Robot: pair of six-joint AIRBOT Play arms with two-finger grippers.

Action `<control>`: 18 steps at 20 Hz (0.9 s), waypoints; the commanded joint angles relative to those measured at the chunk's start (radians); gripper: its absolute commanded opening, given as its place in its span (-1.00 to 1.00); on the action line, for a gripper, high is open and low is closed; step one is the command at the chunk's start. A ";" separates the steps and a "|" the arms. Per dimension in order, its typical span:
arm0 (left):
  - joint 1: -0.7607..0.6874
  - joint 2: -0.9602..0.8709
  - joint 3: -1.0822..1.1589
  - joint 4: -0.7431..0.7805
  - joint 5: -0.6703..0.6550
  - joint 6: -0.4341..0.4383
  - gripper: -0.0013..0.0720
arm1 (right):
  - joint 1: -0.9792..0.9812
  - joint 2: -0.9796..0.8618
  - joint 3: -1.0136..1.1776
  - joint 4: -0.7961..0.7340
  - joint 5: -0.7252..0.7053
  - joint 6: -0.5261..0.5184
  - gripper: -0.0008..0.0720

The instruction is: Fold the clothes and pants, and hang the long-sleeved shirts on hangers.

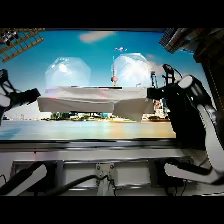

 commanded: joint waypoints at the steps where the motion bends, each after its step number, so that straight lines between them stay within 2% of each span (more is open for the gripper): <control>1: -0.037 -0.193 0.098 -0.006 0.093 0.012 -0.96 | 0.001 -0.192 0.182 0.008 -0.007 -0.015 -0.90; 5: -0.036 -0.306 0.150 -0.006 0.127 0.013 -0.96 | 0.001 -0.320 0.303 0.010 -0.006 -0.014 -0.90; 6: -0.039 -0.317 0.150 -0.010 0.126 0.013 -0.96 | 0.001 -0.334 0.310 0.014 -0.006 -0.012 -0.71; 7: -0.041 -0.320 0.150 -0.014 0.121 0.012 -0.90 | 0.001 -0.334 0.311 0.013 -0.006 -0.005 -0.15; 8: -0.041 -0.316 0.150 -0.014 0.113 0.013 -0.68 | 0.000 -0.328 0.314 0.011 0.005 -0.005 0.11; 9: -0.041 -0.307 0.150 -0.014 0.103 0.013 -0.35 | -0.002 -0.315 0.314 -0.008 0.010 0.010 0.10; 10: -0.034 -0.293 0.150 -0.013 0.090 0.013 -0.17 | -0.007 -0.295 0.314 -0.036 0.011 0.032 0.10; 12: -0.009 -0.250 0.150 -0.013 0.066 0.013 -0.17 | -0.039 -0.248 0.312 -0.107 0.025 0.080 0.10; 15: 0.022 -0.166 0.150 -0.014 0.029 0.003 -0.17 | -0.127 -0.213 0.282 -0.128 0.095 0.086 0.11; 17: 0.013 -0.120 0.150 -0.033 -0.002 -0.022 -0.17 | -0.178 -0.213 0.238 -0.050 0.126 0.014 0.24; 18: 0.004 -0.106 0.150 -0.071 -0.019 -0.021 -0.17 | -0.196 -0.213 0.211 0.014 0.128 -0.029 0.44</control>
